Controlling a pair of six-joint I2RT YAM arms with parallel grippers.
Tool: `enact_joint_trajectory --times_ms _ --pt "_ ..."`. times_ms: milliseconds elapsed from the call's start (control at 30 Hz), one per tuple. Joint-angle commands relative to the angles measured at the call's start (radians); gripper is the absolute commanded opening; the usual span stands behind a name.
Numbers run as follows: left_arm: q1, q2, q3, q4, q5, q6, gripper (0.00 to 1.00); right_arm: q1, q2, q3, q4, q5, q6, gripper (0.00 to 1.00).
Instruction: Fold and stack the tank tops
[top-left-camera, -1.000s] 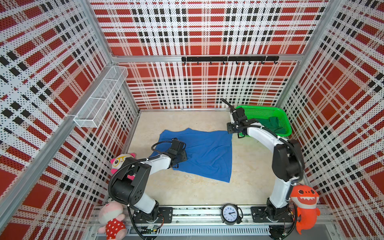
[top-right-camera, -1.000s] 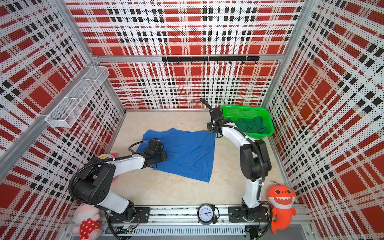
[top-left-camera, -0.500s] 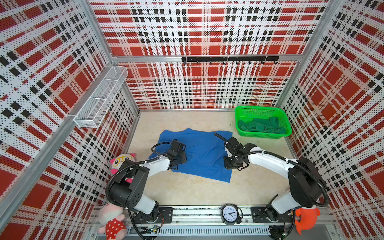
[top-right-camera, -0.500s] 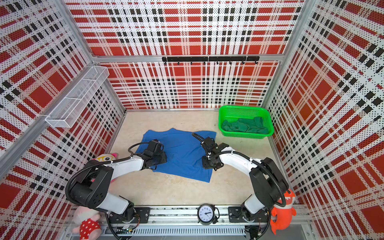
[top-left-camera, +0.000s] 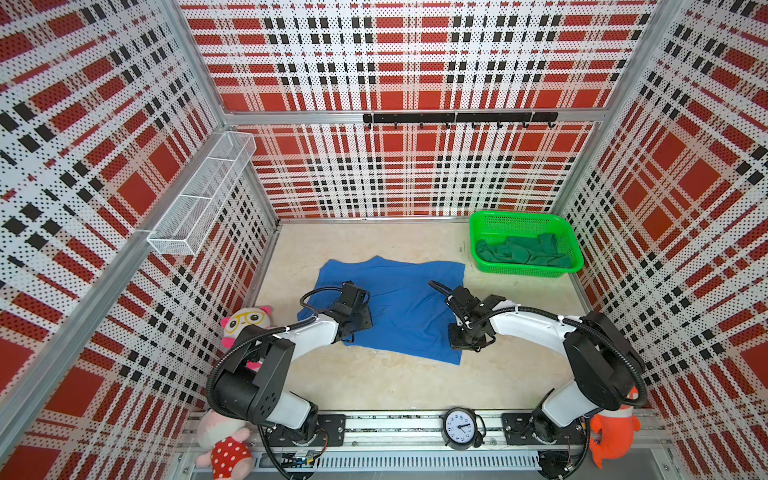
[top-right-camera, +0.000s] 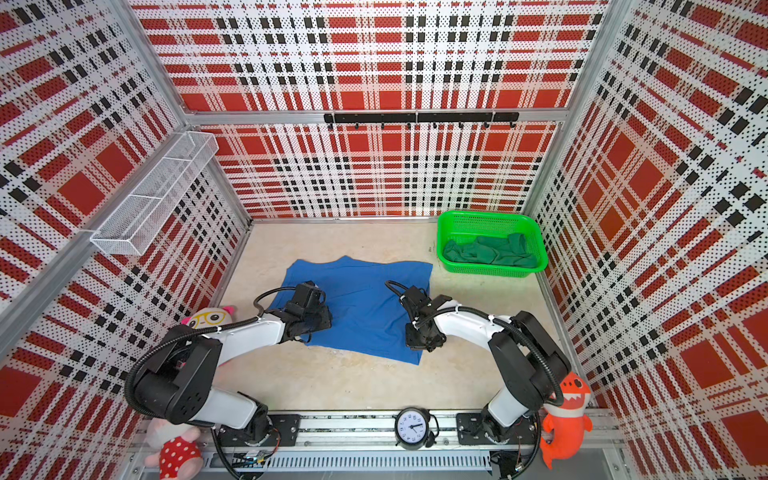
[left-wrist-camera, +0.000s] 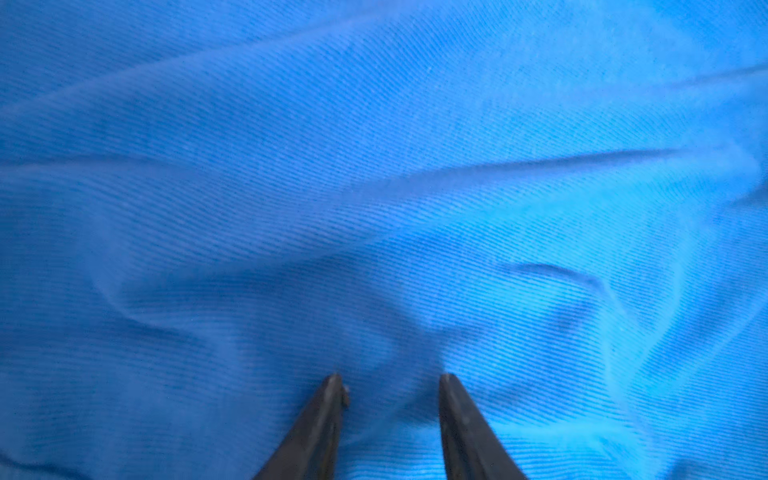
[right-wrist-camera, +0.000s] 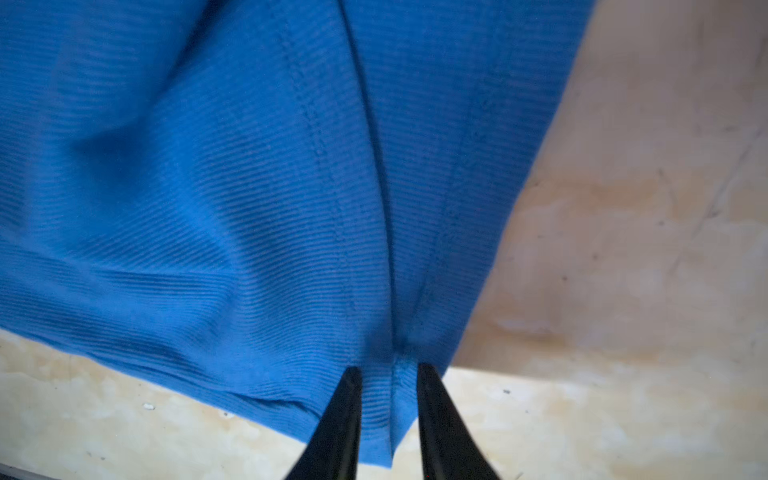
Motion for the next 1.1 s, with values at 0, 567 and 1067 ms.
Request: enact_joint_trajectory --times_ms 0,567,1067 --pt "-0.004 -0.017 -0.010 -0.022 0.007 0.010 0.43 0.011 0.006 -0.014 0.032 -0.006 0.036 0.28" --pt "-0.004 -0.014 -0.022 -0.022 -0.001 0.011 0.43 0.033 -0.045 -0.042 -0.021 0.051 0.080 0.00" --pt "0.002 -0.007 -0.034 -0.020 -0.003 0.023 0.43 0.033 -0.172 -0.129 -0.129 0.105 0.091 0.05"
